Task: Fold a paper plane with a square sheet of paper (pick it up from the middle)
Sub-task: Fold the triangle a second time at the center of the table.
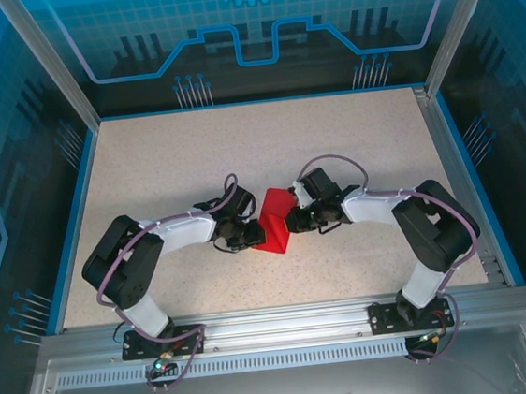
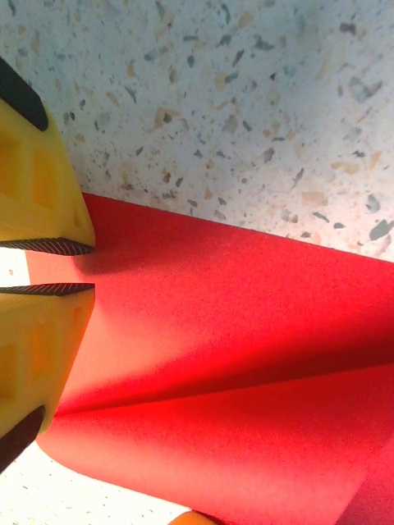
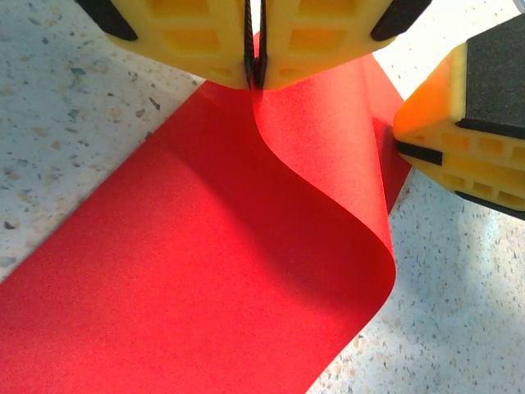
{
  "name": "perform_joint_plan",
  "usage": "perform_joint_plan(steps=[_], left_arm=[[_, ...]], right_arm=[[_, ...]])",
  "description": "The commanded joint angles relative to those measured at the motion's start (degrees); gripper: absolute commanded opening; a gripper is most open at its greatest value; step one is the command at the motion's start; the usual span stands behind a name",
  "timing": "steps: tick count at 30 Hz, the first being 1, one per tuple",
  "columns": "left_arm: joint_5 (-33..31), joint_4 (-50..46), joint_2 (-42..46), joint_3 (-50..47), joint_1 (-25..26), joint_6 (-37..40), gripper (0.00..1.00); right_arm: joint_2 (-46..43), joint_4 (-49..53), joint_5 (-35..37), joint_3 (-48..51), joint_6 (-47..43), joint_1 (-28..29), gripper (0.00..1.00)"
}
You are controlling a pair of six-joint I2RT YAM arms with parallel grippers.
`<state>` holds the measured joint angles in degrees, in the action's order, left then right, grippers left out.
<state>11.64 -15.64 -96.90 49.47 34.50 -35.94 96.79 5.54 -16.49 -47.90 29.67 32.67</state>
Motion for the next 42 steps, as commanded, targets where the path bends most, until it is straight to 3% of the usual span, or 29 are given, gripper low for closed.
perform_joint_plan(steps=[1, 42], left_arm=[[-0.22, -2.64, -0.39, 0.77, -0.48, 0.79, 0.22], [0.99, -2.23, -1.17, 1.24, -0.44, 0.61, 0.23]], right_arm=[[0.77, 2.86, 1.54, -1.7, -0.93, 0.86, 0.13], [5.19, 9.36, 5.9, -7.44, -2.06, 3.07, 0.13]])
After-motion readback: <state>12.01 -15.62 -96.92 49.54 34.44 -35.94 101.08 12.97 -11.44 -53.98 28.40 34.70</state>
